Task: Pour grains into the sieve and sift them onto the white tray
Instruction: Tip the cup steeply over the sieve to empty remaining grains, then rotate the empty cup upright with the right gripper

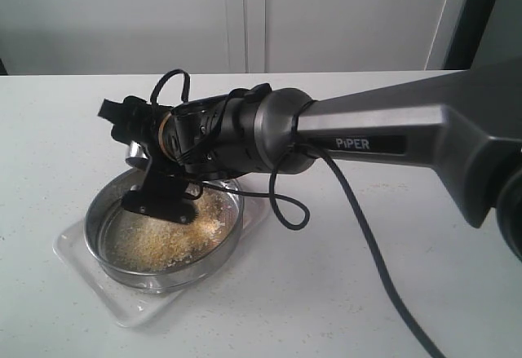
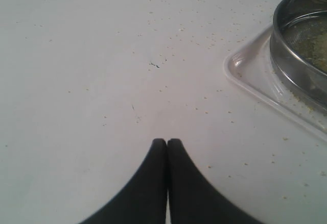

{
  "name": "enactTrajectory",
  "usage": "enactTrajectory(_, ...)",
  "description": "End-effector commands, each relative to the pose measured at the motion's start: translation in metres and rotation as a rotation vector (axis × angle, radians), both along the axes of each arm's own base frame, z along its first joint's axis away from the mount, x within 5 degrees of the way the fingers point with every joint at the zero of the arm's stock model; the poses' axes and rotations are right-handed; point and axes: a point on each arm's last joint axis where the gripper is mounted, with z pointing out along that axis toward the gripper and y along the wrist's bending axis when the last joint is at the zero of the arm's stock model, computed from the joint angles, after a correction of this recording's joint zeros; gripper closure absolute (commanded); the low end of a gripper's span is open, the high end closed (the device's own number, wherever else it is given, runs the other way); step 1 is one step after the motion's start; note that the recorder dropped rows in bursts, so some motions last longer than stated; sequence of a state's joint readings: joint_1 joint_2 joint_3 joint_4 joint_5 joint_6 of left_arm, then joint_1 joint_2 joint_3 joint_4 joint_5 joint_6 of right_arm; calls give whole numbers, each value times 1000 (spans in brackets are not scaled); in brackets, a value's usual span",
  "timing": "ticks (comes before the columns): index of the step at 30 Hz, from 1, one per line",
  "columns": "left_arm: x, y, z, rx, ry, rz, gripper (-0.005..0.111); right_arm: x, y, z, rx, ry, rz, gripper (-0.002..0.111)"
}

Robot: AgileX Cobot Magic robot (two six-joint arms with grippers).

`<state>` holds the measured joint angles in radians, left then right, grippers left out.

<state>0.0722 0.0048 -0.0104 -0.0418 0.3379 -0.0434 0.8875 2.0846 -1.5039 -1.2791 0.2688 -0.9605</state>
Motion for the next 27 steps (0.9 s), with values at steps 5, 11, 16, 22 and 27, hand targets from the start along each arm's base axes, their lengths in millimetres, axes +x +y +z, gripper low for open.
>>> enactTrajectory(5,-1,-1,-5,-9,22,-9,107,0,1,4,405,260,-276,108)
enactTrajectory(11,-1,-1,-5,-9,22,-9,107,-1,3,4,620,411,-415,108)
enactTrajectory(16,-1,-1,-5,-9,22,-9,107,-3,7,4,802,563,-509,108)
enactTrajectory(22,-1,-1,-5,-9,22,-9,107,-5,9,4,907,663,-553,108)
enactTrajectory(27,-1,-1,-5,-9,22,-9,107,-4,9,4,998,727,-634,108)
